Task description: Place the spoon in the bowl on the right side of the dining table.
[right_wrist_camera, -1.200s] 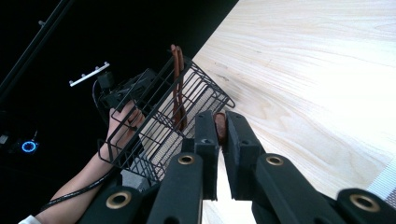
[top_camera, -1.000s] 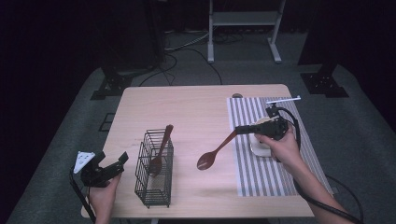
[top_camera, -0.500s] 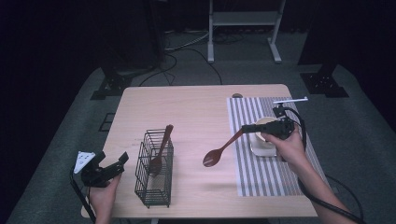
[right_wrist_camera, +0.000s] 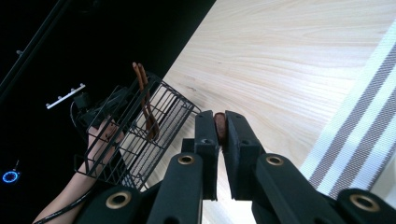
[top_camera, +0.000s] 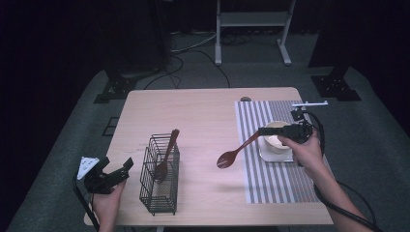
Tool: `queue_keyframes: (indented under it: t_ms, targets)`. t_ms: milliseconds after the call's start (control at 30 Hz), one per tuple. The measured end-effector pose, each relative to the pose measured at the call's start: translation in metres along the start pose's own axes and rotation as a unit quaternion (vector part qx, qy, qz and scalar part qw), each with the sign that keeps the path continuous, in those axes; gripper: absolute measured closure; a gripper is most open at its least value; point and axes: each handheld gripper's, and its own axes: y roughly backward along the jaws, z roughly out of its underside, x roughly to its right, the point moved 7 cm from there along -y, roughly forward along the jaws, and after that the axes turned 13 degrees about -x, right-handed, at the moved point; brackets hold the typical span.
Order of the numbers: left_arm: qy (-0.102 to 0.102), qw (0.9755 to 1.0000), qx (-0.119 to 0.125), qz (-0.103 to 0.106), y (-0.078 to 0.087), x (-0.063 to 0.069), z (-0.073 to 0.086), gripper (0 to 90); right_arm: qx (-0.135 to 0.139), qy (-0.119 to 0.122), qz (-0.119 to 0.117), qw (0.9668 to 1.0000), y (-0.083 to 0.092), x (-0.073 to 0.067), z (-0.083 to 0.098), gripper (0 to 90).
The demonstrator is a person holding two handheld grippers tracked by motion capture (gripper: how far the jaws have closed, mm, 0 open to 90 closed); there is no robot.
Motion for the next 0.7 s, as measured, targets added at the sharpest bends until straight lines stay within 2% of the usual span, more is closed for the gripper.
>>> queue_keyframes:
  t_ms: [700]
  targets:
    - [0.0, 1.0, -0.003, -0.001, -0.001, 0.0, 0.001, 1.6, 0.023, -0.017, 0.03, 0.9992, 0.032, 0.019, 0.002, 83.8]
